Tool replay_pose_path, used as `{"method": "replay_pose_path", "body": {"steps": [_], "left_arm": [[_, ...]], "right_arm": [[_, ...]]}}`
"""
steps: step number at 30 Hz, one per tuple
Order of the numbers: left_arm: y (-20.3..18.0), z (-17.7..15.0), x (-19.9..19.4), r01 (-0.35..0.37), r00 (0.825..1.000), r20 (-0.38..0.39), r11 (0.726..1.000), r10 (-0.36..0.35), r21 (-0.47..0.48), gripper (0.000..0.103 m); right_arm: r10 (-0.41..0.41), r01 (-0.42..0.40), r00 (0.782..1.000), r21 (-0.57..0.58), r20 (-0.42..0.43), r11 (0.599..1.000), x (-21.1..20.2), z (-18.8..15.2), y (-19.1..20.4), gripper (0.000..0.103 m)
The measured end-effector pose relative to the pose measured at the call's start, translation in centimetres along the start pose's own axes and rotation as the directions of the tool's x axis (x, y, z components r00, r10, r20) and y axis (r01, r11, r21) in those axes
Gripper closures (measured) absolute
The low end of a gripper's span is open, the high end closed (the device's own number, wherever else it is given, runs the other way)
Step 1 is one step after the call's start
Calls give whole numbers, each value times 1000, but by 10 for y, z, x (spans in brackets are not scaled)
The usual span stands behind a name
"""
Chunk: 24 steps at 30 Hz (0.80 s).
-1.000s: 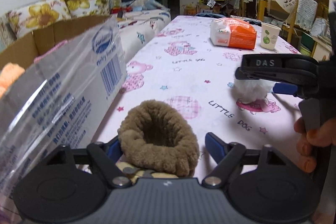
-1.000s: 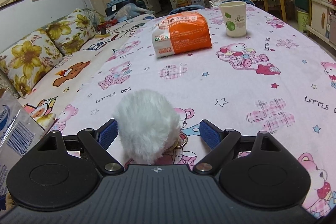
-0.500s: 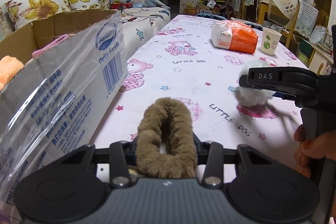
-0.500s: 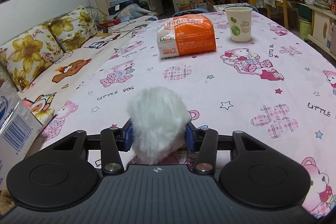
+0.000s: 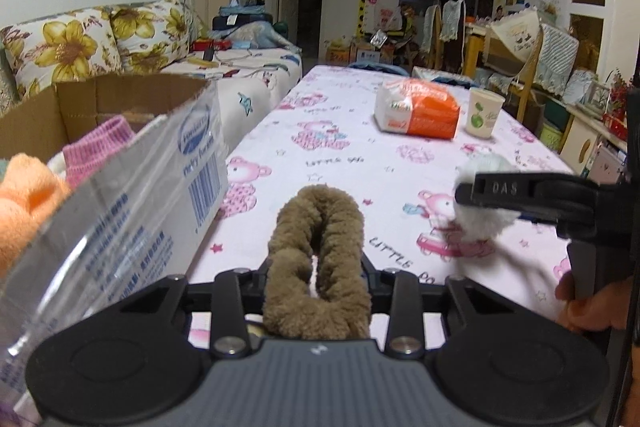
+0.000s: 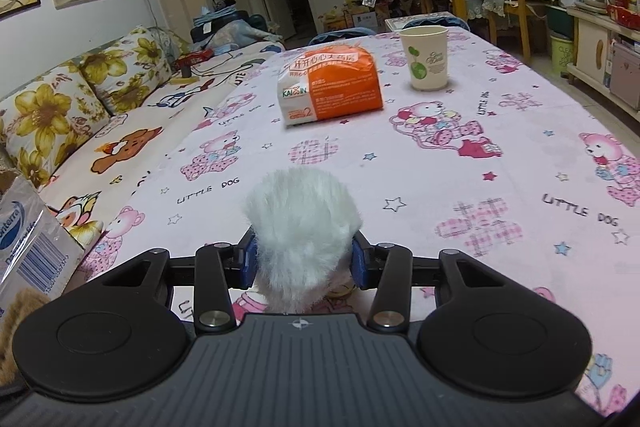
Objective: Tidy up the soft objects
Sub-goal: 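Carry the brown sock and white pompom into the box and open both tools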
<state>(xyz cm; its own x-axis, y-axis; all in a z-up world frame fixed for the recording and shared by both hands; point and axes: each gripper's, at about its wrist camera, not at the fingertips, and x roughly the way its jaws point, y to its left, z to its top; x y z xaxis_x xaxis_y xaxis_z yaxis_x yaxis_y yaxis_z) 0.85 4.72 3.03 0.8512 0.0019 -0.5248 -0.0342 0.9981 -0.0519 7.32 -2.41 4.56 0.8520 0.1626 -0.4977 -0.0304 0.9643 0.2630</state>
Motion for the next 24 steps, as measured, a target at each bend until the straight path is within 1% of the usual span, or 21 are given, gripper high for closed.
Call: {"method": "replay_pose_path", "body": {"steps": [4, 7, 14, 24], "left_arm": [[3, 4, -7, 12, 999, 35, 1000, -12, -1, 67], [5, 6, -13, 17, 998, 63, 1000, -17, 0, 67], [9, 11, -25, 38, 992, 121, 999, -36, -13, 67], [19, 17, -37, 46, 982, 183, 998, -40, -30, 67]], "right_arm": [[-1, 1, 1000, 14, -10, 1000, -7, 0, -2, 49], [6, -6, 1000, 23, -2, 1000, -14, 2, -2, 49], [32, -33, 999, 43, 19, 999, -24, 4, 0, 49], [79, -82, 996, 76, 42, 994, -32, 6, 0, 49]]}}
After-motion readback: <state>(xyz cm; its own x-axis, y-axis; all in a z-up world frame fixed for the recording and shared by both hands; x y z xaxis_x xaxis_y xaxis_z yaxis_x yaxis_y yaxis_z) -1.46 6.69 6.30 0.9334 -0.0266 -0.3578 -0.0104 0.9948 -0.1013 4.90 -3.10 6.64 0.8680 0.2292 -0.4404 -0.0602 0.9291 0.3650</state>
